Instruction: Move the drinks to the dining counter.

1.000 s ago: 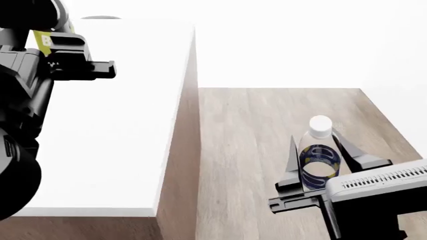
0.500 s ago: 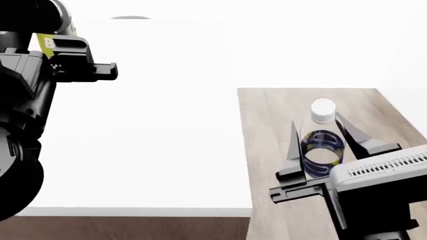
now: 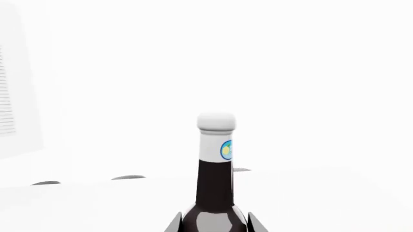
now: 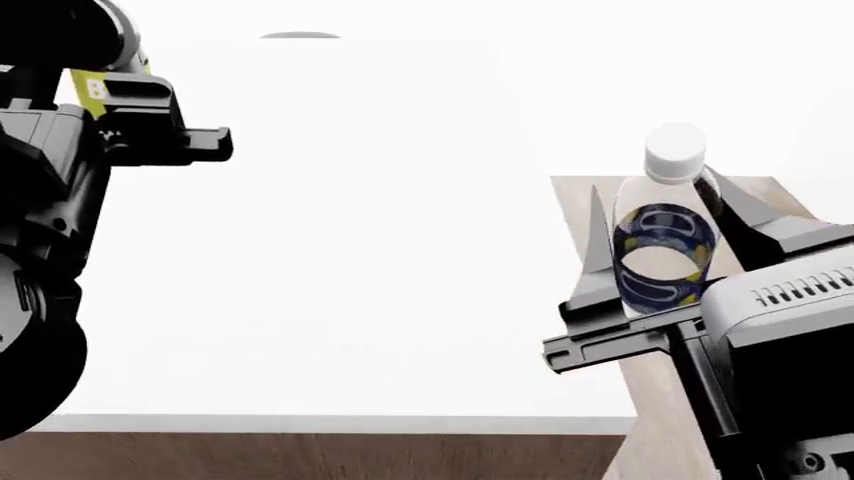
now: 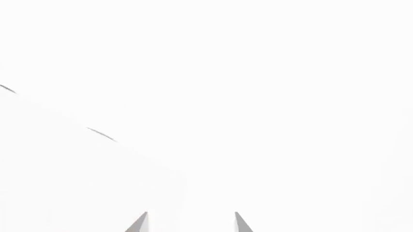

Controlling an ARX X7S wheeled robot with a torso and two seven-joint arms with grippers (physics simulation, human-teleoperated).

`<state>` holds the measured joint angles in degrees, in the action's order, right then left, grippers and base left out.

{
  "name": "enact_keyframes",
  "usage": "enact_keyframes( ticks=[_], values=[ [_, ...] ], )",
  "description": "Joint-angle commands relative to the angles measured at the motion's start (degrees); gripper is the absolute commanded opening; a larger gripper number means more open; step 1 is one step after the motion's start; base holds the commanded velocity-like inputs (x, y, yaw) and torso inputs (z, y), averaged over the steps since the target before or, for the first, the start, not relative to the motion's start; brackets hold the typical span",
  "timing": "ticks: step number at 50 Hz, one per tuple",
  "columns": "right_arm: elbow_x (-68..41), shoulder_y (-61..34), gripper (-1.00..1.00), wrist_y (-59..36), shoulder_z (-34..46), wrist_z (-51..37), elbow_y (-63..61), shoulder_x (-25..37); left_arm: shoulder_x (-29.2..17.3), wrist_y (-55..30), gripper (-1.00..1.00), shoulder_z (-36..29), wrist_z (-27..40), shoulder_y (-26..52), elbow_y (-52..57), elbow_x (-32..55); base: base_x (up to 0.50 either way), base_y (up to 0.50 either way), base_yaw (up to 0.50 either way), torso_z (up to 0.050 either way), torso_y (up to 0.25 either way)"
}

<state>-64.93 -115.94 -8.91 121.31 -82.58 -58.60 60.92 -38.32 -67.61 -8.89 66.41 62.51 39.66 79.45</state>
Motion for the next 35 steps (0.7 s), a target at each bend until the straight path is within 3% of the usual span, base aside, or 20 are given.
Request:
enact_keyframes(
  ticks=[1,19,23,35],
  values=[
    [-0.4,-6.3,-1.00,4.0,4.1,-0.5,0.9,-1.6,0.0,0.7,-1.00,-0.1,0.0,-0.2,0.0,-0.3,0.00,0.00,0.00,0.000,0.000],
    [-0.5,-4.7,-1.00,7.4,1.6,5.2,5.5,-5.4,-0.5,0.0,-1.00,-2.3,-2.3,-0.8,-2.9,-1.0,0.00,0.00,0.00,0.000,0.001],
    [-1.2,-5.1,-1.00,7.5,1.0,6.9,6.7,-6.3,-1.2,2.1,-1.00,-3.3,-6.9,-3.6,-5.8,-5.6,0.00,0.00,0.00,0.000,0.000],
    [-1.0,-2.4,-1.00,9.2,0.5,10.6,10.8,-8.0,-2.9,7.8,-1.00,-2.3,-11.6,-11.8,-6.4,-10.3,0.00,0.00,0.00,0.001,0.001]
  ],
)
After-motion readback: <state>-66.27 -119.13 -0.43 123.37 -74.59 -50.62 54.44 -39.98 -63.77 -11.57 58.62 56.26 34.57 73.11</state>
